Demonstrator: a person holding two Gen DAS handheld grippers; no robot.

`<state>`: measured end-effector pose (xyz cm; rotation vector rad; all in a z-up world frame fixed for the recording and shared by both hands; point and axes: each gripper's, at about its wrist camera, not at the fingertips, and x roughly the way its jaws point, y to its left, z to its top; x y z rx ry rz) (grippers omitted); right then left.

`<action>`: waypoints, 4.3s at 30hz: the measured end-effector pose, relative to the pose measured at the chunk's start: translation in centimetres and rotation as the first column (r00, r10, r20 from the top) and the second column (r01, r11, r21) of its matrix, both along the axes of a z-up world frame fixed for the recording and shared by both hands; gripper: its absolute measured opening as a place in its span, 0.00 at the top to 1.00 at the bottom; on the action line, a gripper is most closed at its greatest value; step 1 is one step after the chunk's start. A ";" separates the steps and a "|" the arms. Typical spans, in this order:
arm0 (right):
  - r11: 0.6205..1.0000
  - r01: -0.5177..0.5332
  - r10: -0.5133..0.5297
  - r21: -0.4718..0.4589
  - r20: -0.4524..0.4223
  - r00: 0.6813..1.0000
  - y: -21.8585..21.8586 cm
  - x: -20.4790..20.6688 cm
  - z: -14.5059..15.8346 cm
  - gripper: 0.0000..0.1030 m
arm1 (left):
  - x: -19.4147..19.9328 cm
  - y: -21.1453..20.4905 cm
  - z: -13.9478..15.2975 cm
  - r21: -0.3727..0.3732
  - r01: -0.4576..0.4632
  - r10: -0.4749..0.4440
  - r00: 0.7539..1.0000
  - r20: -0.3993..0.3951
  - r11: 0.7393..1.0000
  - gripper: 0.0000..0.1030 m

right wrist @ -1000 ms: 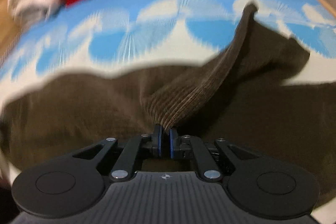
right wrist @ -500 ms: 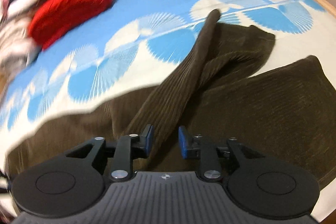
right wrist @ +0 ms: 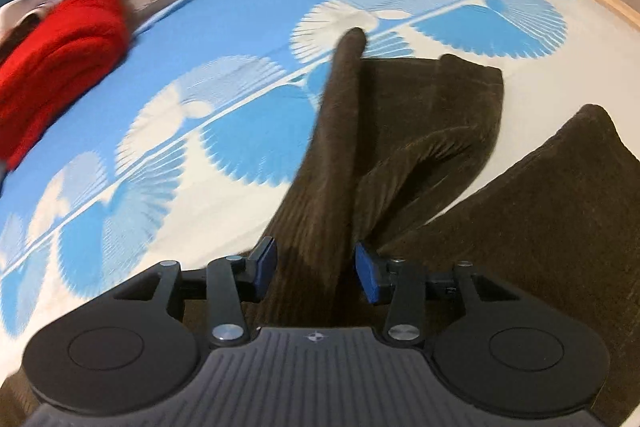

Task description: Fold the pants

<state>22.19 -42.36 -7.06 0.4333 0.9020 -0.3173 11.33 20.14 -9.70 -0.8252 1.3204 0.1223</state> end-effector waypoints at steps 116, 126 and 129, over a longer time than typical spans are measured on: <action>0.905 0.412 -0.423 -0.101 -0.134 0.896 -17.9 -17.9 0.2 0.97 | -2.0 0.5 5.1 0.457 0.137 -0.229 0.961 0.152 0.879 0.82; 0.859 0.499 -0.512 -0.118 -0.170 0.842 -18.7 -19.0 0.7 0.98 | -4.0 -0.1 4.6 0.441 0.292 -0.323 0.946 -0.005 0.849 0.74; 0.863 0.495 -0.505 -0.099 -0.172 0.846 -19.0 -18.8 0.6 0.96 | -4.4 -0.5 6.6 0.535 0.233 -0.314 0.947 0.064 0.812 0.60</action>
